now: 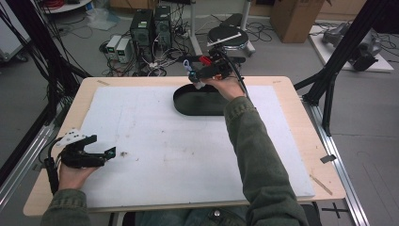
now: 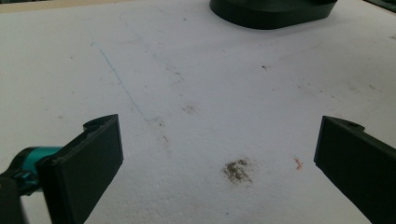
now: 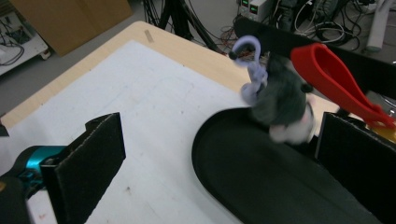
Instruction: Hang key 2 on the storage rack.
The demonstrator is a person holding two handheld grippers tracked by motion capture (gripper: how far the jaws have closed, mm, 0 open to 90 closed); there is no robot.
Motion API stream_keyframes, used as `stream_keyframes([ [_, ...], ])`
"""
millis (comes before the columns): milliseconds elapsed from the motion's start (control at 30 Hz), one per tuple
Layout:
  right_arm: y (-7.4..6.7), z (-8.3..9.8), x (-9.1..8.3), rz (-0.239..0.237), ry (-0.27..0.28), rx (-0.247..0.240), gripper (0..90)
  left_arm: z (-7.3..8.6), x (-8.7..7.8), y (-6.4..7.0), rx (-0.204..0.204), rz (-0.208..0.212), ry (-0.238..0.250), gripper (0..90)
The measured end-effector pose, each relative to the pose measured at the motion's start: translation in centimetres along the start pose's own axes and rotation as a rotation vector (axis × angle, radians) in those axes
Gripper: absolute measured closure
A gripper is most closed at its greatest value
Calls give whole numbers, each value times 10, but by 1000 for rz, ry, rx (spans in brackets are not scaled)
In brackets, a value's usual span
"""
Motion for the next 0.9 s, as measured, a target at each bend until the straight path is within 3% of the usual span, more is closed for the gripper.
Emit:
stream_keyframes([
  [467,10,25,-26,31,-7,-17,5,0,0,0,3,-4,-9,17],
  [700,7,29,-38,47,11,-37,5,0,-1,0,3,-4,-7,17],
  [900,7,45,-41,49,-4,-18,5,0,0,1,5,-2,-7,17],
])
Point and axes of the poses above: each handheld gripper's, and its own axes: x roughly forward along the jaws, z roughly out of its underside, y roughly to its right, the point moved 3 cm from there along x, roughly forward along the jaws, and after that the axes turned 3 degrees about -x, right-handed, at the moved point
